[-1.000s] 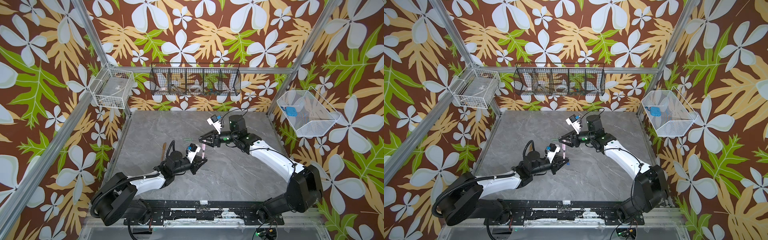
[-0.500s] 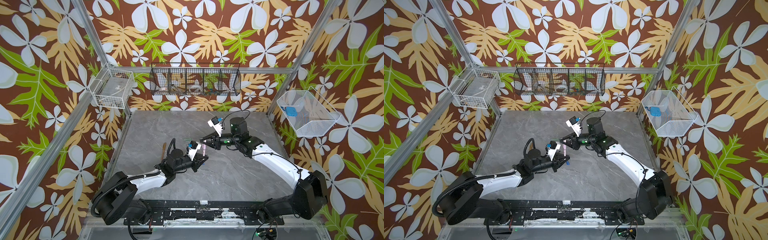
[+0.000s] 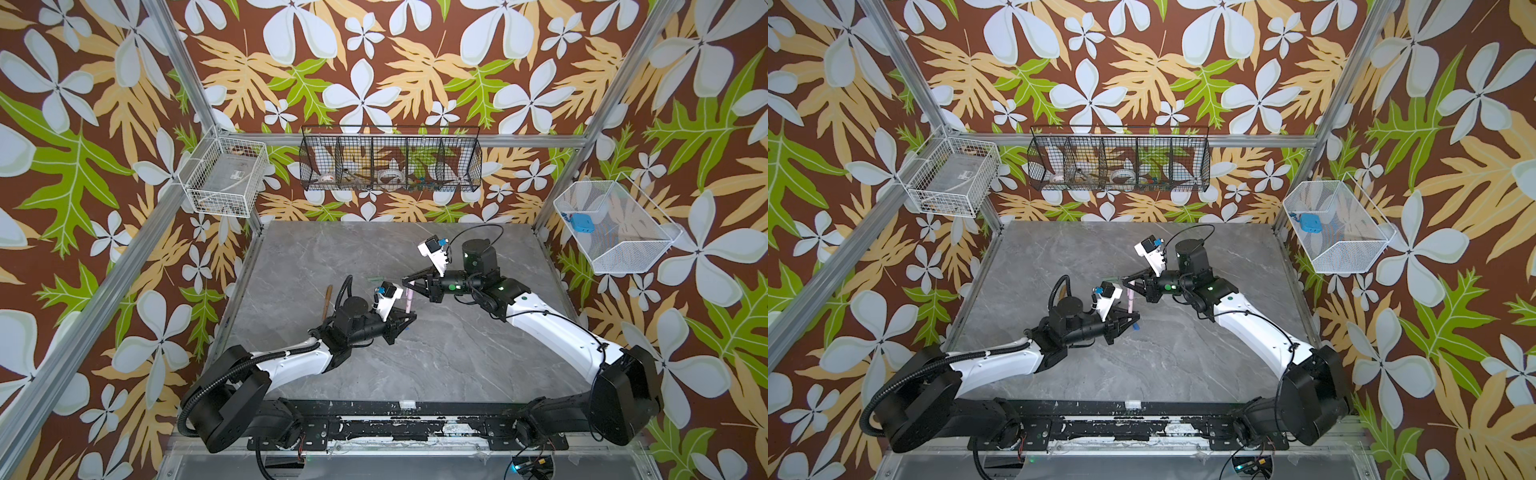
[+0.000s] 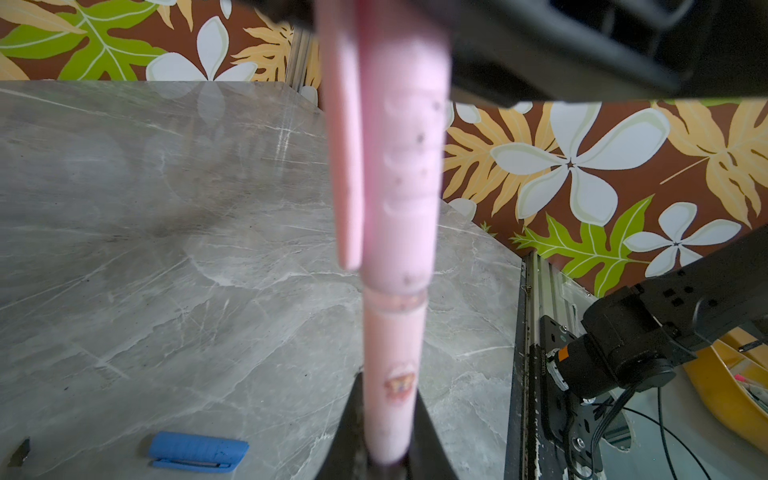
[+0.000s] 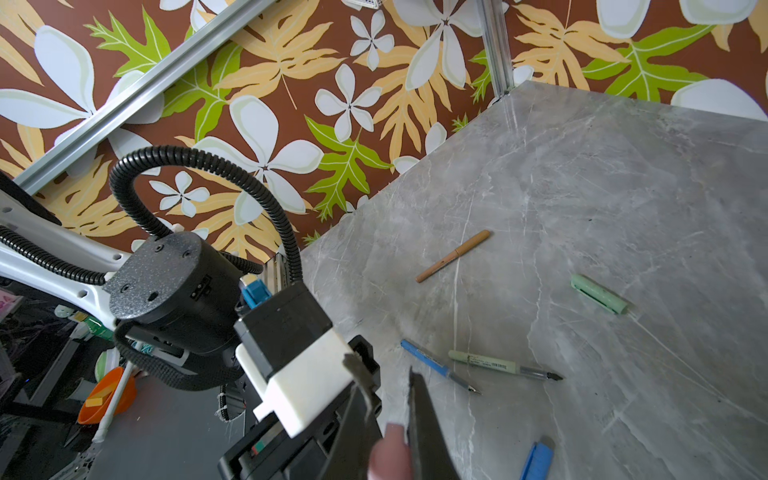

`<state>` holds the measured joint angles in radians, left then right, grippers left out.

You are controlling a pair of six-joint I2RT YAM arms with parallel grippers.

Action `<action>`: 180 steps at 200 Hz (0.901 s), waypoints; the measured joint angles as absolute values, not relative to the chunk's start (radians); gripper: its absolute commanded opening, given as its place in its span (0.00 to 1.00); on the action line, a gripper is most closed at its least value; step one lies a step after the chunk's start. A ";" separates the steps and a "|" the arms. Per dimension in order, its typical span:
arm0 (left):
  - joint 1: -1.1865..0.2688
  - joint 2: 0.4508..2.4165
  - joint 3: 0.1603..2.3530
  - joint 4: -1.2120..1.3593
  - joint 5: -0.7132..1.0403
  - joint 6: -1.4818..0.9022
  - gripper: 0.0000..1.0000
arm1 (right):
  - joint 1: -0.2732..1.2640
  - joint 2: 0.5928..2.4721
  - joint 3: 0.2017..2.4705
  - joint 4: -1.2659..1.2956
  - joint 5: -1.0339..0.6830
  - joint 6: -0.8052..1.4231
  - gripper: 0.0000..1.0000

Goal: Insert the pens into the pen caps
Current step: 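Push the pink cap down onto the pen nib with the right gripper, then press the cap further onto the pen while the left gripper holds it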

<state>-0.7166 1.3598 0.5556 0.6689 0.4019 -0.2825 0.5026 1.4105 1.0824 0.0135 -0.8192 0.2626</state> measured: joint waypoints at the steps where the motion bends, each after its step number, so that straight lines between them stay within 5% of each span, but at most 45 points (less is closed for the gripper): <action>1: -0.717 1.359 0.557 0.667 0.400 -0.282 0.00 | 0.503 1.410 1.081 0.017 -0.818 0.263 0.00; 109: -0.721 1.385 0.731 0.578 0.274 -0.207 0.00 | 0.501 1.375 1.013 0.287 -0.736 0.304 0.00; 180: -0.660 1.349 0.736 0.428 0.356 -0.186 0.00 | 0.519 1.376 0.960 0.356 -0.680 0.367 0.00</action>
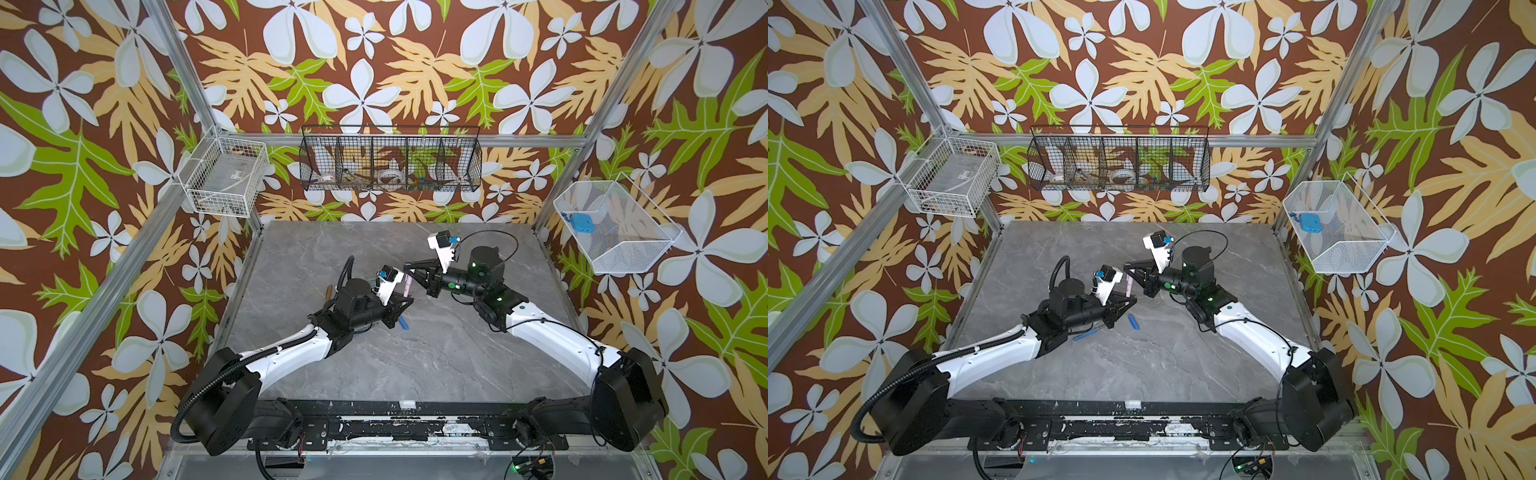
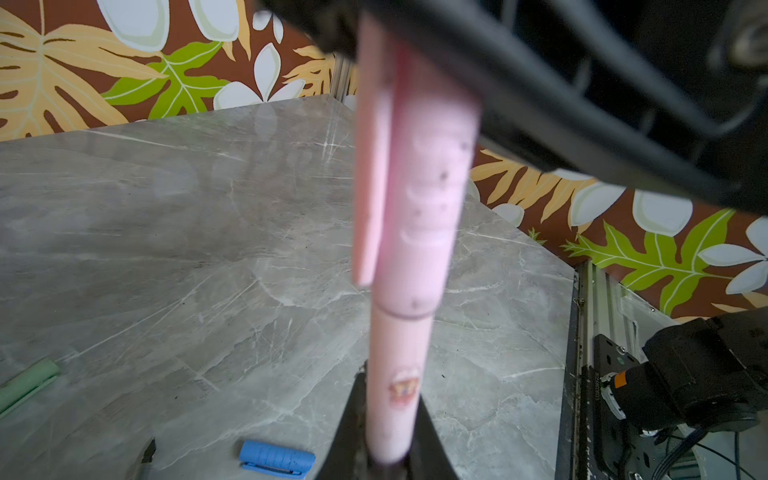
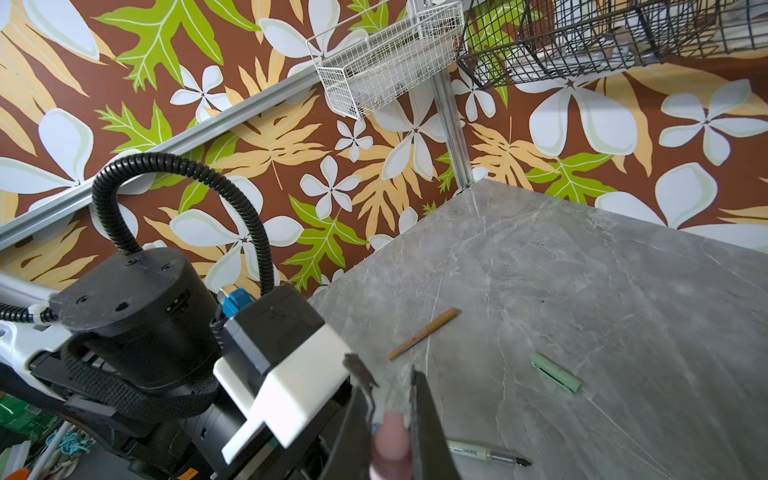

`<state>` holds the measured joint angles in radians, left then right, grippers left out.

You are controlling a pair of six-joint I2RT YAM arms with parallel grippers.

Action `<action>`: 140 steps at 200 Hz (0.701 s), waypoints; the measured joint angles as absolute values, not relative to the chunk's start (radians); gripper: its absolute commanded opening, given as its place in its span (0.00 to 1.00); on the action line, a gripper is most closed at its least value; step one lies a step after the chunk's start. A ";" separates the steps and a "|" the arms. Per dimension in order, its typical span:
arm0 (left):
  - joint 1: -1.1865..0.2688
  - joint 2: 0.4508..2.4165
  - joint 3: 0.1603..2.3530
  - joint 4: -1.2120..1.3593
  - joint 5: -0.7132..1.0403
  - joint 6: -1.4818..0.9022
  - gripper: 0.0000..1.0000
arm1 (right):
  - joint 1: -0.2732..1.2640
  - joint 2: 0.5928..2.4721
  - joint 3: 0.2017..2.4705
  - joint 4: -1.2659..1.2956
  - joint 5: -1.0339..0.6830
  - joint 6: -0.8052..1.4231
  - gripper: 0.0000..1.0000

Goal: Insert the pens into the pen caps
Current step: 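Press the cap further onto the pen while the left gripper holds it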

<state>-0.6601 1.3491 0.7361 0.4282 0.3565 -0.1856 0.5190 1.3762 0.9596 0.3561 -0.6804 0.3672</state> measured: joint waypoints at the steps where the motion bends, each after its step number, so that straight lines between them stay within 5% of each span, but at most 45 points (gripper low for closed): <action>1: -0.660 1.349 0.736 0.428 0.358 -0.186 0.00 | 0.519 1.375 0.960 0.355 -0.680 0.368 0.00; 74: -0.702 1.324 0.650 0.665 0.393 -0.240 0.00 | 0.491 1.307 1.069 0.140 -0.731 0.332 0.12; 107: -0.705 1.336 0.621 0.691 0.393 -0.256 0.00 | 0.481 1.301 1.108 0.014 -0.718 0.296 0.45; 140: -0.703 1.368 0.601 0.693 0.401 -0.260 0.00 | 0.478 1.263 1.129 -0.032 -0.712 0.257 0.55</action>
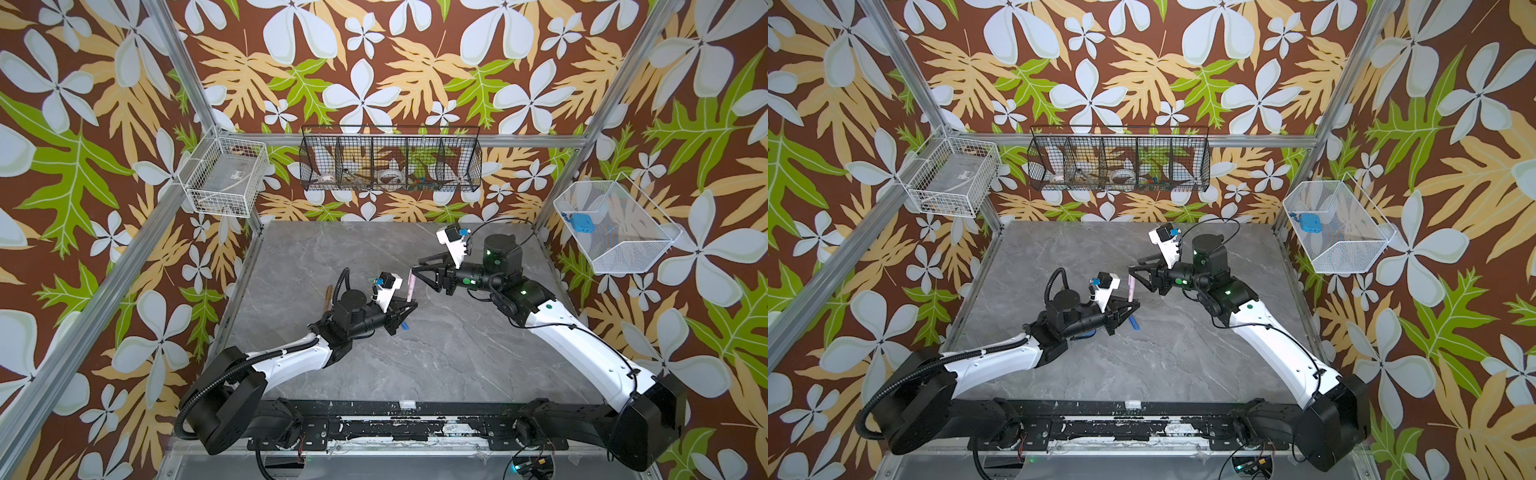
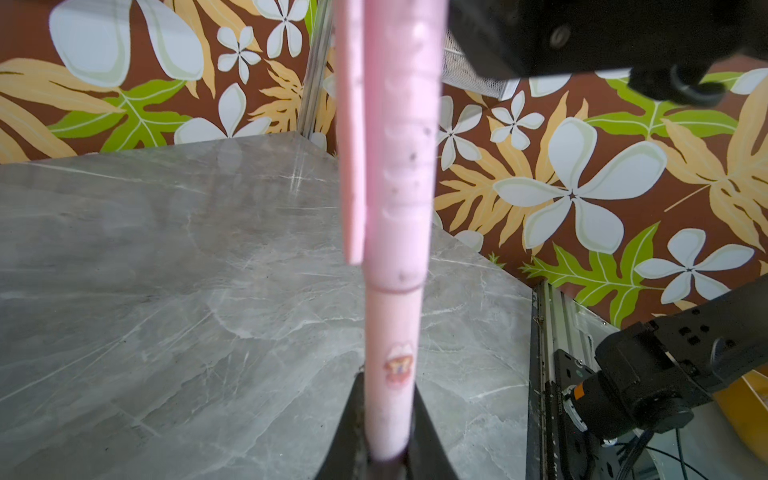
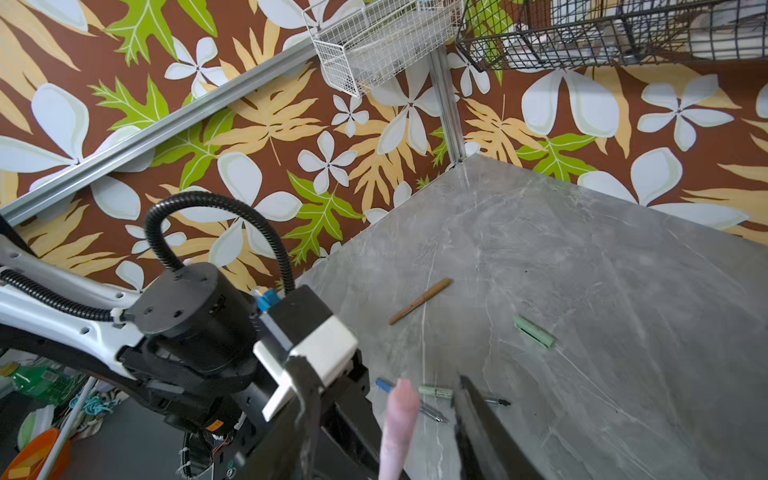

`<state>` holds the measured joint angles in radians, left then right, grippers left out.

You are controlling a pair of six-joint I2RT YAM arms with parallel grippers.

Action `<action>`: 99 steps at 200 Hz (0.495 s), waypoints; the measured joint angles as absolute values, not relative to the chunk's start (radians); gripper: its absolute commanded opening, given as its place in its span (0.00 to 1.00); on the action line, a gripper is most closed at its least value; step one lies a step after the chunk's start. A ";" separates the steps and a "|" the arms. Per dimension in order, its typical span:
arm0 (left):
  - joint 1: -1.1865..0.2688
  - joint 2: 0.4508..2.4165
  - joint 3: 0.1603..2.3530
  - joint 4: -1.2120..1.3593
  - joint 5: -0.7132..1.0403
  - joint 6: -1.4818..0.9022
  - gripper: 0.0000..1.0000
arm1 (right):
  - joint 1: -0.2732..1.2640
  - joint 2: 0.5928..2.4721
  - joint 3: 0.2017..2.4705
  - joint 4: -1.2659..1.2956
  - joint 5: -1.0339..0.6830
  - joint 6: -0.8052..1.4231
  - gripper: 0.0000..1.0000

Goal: Insert the pens into the pen caps
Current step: 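Press the cap further onto the pen while the left gripper holds it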

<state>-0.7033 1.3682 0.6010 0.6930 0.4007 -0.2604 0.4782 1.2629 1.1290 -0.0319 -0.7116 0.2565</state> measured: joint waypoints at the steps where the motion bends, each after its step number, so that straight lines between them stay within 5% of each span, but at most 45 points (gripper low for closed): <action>1: -0.703 1.369 0.601 0.693 0.401 -0.260 0.00 | 0.478 1.261 1.130 -0.033 -0.712 0.256 0.55; 99: -0.704 1.398 0.590 0.768 0.433 -0.287 0.00 | 0.473 1.303 1.081 -0.058 -0.751 0.258 0.50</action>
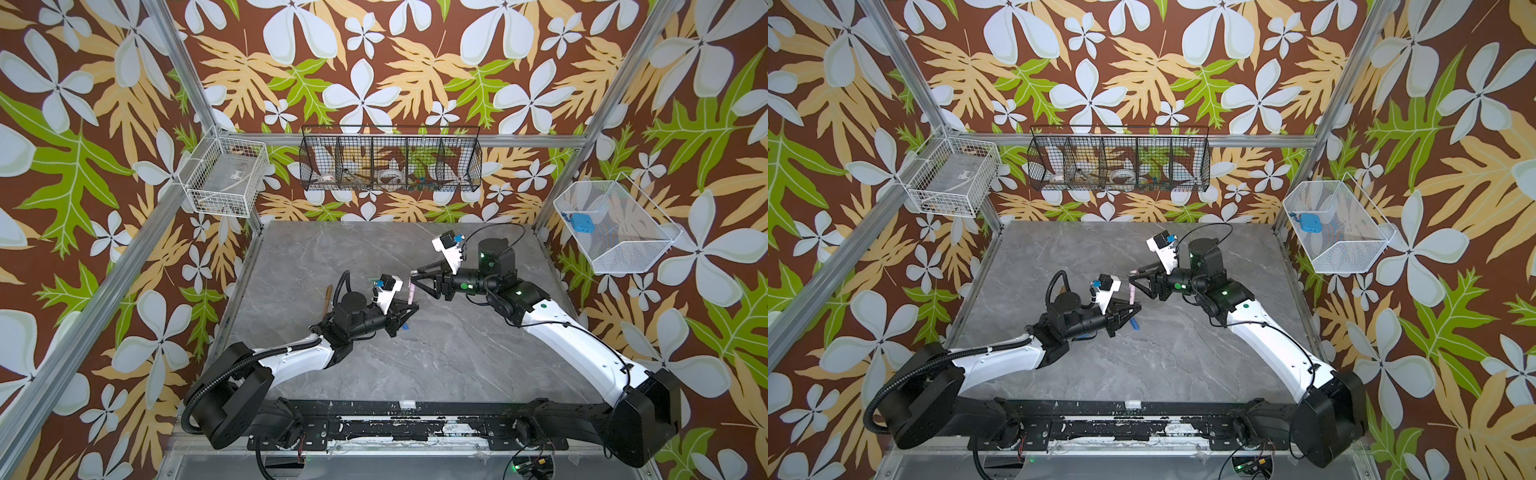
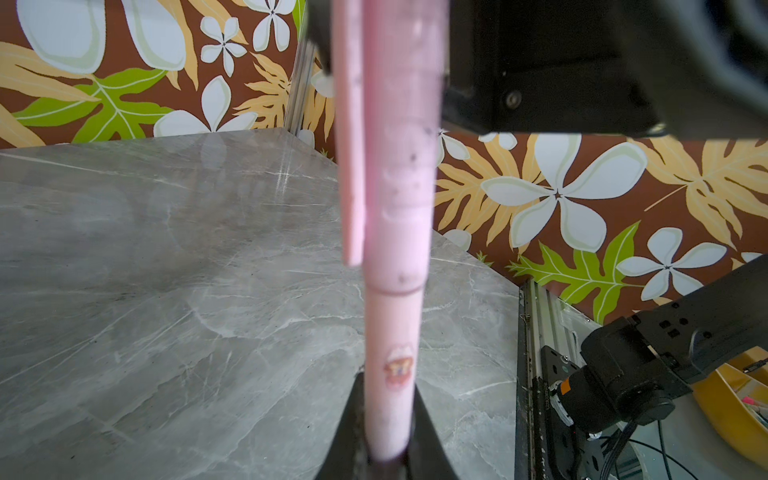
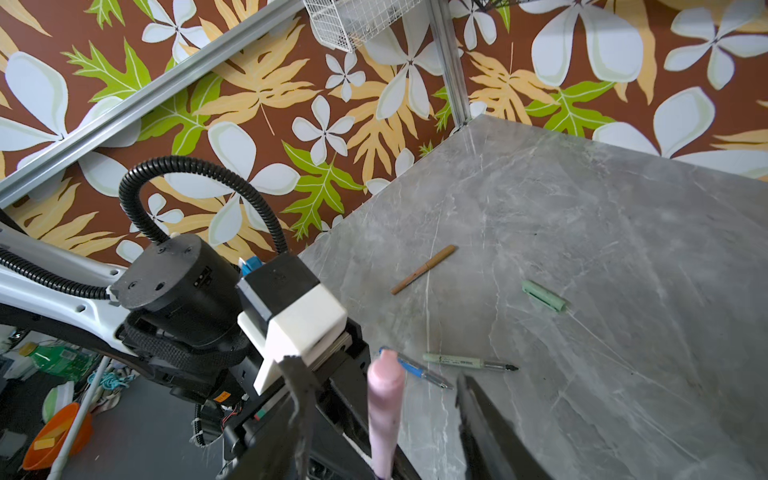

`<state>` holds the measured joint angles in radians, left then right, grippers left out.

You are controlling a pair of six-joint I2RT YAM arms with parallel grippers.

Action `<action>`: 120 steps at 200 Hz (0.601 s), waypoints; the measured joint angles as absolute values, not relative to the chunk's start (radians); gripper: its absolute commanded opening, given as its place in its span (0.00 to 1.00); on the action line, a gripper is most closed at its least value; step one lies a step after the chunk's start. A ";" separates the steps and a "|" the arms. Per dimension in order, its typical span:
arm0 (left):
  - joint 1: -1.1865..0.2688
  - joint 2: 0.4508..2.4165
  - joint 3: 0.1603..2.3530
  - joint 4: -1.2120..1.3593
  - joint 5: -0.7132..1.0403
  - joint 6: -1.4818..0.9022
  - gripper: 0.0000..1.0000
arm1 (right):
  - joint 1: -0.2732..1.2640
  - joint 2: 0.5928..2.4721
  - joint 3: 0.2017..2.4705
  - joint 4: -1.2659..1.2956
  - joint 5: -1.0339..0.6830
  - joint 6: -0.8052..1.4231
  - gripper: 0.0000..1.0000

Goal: Insert the pens into the pen caps
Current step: 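Press the cap further onto the pen while the left gripper holds it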

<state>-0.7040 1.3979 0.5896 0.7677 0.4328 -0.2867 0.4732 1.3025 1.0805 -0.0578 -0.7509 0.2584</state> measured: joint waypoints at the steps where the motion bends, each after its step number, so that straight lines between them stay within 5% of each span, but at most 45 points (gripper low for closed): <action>1: -0.704 1.398 0.590 0.768 0.433 -0.287 0.00 | 0.473 1.303 1.080 -0.057 -0.752 0.258 0.49; 93: -0.704 1.433 0.609 0.808 0.453 -0.308 0.00 | 0.471 1.311 1.042 0.041 -0.780 0.289 0.05; 120: -0.704 1.435 0.615 0.810 0.445 -0.314 0.00 | 0.471 1.317 1.040 0.060 -0.786 0.292 0.00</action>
